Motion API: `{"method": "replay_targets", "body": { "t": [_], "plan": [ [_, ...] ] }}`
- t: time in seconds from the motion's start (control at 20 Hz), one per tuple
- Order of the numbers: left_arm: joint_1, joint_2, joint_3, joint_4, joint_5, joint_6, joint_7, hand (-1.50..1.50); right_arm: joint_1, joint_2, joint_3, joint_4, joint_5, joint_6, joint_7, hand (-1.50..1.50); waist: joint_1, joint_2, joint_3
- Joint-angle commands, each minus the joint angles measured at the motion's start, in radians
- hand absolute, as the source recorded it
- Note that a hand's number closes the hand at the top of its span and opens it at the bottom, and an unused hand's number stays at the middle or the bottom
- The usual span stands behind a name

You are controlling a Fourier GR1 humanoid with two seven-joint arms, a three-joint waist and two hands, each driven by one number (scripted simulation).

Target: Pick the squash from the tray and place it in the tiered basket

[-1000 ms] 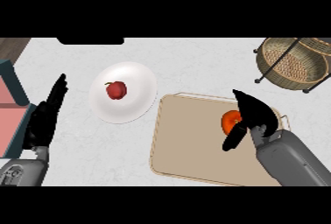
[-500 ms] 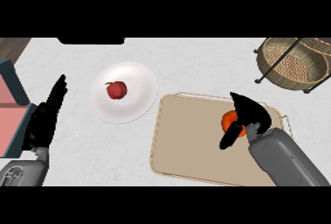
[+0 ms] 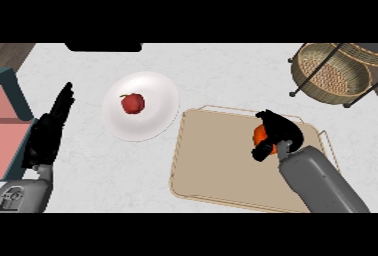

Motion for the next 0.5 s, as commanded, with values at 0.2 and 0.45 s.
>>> {"method": "replay_targets", "body": {
  "t": [0.2, 0.45],
  "plan": [
    [-0.007, -0.028, 0.004, -0.016, -0.023, -0.006, 0.024, 0.0, -0.005, 0.063, 0.026, 0.003, 0.061, 0.083, 0.045, 1.5, 0.0, 0.011, 0.011],
    [-0.04, -0.044, 0.025, 0.016, -0.042, 0.004, 0.029, 0.0, 0.001, 0.111, -0.049, 0.02, 0.086, -0.004, -0.049, 1.5, 0.0, 0.013, 0.011]
  ]
}}
